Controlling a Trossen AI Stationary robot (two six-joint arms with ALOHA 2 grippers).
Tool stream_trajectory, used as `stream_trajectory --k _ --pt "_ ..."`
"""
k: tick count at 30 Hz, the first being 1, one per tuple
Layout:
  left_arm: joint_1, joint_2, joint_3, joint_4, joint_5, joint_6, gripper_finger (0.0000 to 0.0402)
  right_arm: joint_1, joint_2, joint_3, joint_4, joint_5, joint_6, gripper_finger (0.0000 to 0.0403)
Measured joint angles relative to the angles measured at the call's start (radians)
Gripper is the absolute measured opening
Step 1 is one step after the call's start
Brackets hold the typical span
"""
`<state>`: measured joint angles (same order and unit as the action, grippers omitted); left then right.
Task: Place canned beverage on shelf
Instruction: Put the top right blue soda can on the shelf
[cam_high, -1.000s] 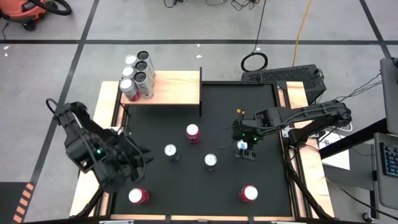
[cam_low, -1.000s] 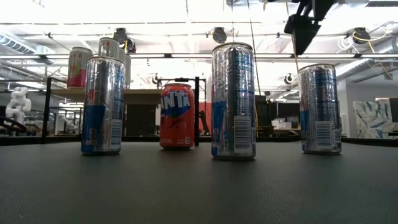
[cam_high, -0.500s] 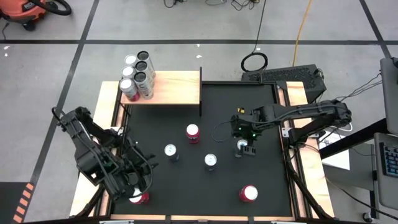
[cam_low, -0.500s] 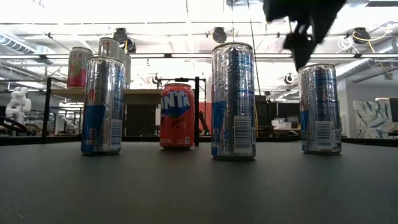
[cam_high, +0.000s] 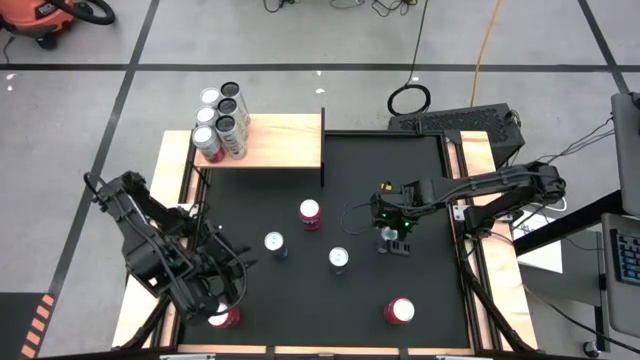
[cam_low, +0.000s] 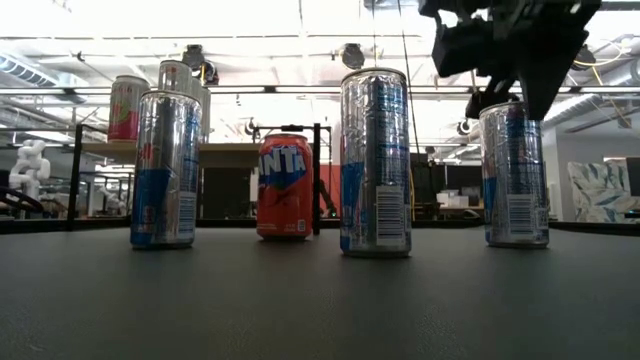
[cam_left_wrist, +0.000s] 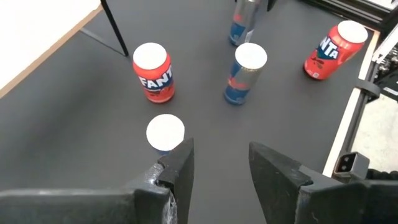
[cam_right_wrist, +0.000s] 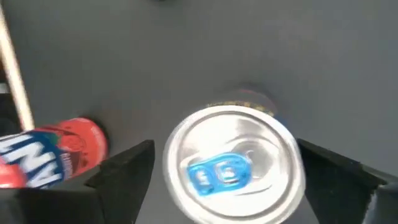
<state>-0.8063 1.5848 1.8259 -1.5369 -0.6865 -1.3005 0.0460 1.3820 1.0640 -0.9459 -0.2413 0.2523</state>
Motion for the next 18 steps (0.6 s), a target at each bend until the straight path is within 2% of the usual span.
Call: stream_trajectory --k 8,18 --pt "0.049 0.000 0.000 0.000 -0.002 0.005 0.0150 0.000 0.000 -0.004 0.074 0.005 -0.006 0.0310" --pt "0.114 0.000 0.000 0.002 -0.003 0.078 0.0150 -0.001 0.000 -0.004 0.047 0.025 -0.011 0.0239"
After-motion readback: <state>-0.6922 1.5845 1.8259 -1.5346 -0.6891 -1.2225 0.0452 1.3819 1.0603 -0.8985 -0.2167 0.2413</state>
